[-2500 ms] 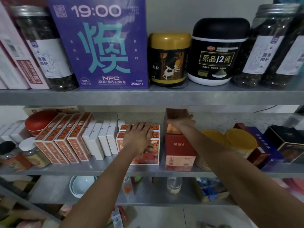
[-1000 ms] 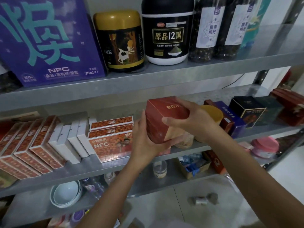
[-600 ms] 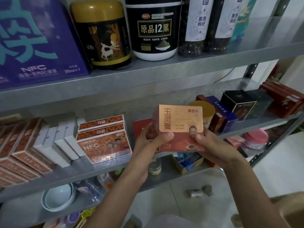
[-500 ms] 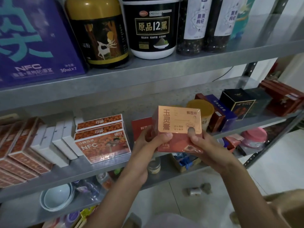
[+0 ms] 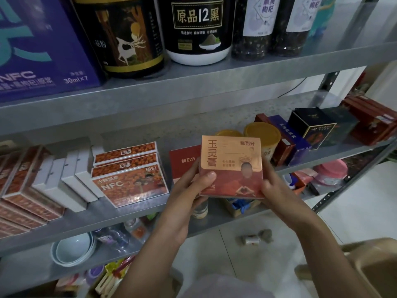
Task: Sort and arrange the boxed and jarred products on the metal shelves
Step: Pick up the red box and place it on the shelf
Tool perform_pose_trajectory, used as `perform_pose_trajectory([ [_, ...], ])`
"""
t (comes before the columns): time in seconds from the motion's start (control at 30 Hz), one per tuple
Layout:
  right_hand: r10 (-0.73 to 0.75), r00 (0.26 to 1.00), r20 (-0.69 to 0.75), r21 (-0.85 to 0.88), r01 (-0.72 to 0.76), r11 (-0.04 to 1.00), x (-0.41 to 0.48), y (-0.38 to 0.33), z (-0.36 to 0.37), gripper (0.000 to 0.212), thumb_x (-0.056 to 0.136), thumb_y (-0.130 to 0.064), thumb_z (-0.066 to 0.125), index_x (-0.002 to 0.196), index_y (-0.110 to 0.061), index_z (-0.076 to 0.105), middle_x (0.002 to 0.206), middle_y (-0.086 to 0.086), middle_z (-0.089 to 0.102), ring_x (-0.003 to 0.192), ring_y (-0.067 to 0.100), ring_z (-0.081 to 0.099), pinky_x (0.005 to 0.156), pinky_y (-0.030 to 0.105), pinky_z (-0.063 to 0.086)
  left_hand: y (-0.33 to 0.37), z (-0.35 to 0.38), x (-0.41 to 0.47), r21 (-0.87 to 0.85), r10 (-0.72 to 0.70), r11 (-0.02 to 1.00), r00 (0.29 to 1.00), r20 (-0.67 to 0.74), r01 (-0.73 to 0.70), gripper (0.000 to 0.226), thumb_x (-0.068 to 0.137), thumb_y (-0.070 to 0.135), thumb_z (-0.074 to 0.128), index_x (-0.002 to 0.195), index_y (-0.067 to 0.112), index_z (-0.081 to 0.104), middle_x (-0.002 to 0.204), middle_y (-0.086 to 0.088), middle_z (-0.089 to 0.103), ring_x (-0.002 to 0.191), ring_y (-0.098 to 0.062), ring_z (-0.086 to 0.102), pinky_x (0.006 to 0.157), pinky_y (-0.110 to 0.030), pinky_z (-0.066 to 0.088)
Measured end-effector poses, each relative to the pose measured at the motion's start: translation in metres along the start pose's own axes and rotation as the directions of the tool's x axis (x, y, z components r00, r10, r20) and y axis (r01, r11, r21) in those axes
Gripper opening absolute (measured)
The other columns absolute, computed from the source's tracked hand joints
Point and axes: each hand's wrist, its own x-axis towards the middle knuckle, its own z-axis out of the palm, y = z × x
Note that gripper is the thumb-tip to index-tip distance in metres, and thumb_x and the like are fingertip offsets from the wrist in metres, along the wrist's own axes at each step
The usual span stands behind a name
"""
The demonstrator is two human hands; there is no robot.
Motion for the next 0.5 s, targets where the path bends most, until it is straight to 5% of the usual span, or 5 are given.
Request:
perform_pose_trajectory([
  [0.1, -0.153, 0.987, 0.057, -0.162, 0.16, 0.974, -0.004, -0.003, -0.007, 0.133, 0.054, -0.072, 0.079, 0.147, -0.052, -0.015, 0.161, -0.019, 0.004, 0.146, 0.004, 0.021, 0.112, 0.034, 0.037, -0.001, -0.007, -0.001, -0.01, -0.021, 1.0, 1.0, 0.004, 0.021, 0.059, 0.068, 0.049, 0.072, 0.125, 0.04, 0.063, 0.12, 0.007, 0.069, 0.112, -0.01, 0.064, 0.091, -0.03, 0.047],
  [0.17, -0.18, 0.973, 0.143, -0.254, 0.211, 0.944, -0.005, -0.004, -0.01, 0.138, 0.053, -0.068, 0.082, 0.145, -0.052, -0.02, 0.16, -0.021, -0.012, 0.149, 0.004, 0.007, 0.12, 0.032, 0.024, -0.003, -0.009, -0.002, 0.0, -0.043, 0.999, 0.999, 0.015, 0.043, 0.06, 0.067, 0.049, 0.072, 0.125, 0.039, 0.063, 0.12, 0.007, 0.069, 0.11, -0.01, 0.065, 0.09, -0.028, 0.048],
  [0.37, -0.299, 0.952, 0.06, -0.363, 0.3, 0.882, -0.01, 0.002, -0.003, 0.145, 0.054, -0.071, 0.079, 0.148, -0.037, -0.026, 0.162, -0.015, -0.013, 0.15, 0.007, 0.001, 0.116, 0.034, 0.017, -0.015, -0.009, -0.004, -0.073, -0.098, 0.993, 0.995, -0.03, 0.096, 0.058, 0.063, 0.048, 0.075, 0.119, 0.036, 0.068, 0.118, 0.002, 0.07, 0.11, -0.015, 0.064, 0.098, -0.037, 0.045],
  [0.5, -0.259, 0.964, 0.055, -0.366, 0.26, 0.894, -0.016, 0.013, -0.003, 0.14, 0.054, -0.071, 0.079, 0.146, -0.047, -0.024, 0.159, -0.024, -0.016, 0.149, 0.004, -0.004, 0.119, 0.028, 0.014, -0.015, -0.01, -0.008, -0.142, -0.12, 0.983, 0.992, -0.042, 0.113, 0.04, 0.07, 0.039, 0.073, 0.11, 0.035, 0.073, 0.116, -0.003, 0.071, 0.108, -0.019, 0.065, 0.109, -0.049, 0.041],
])
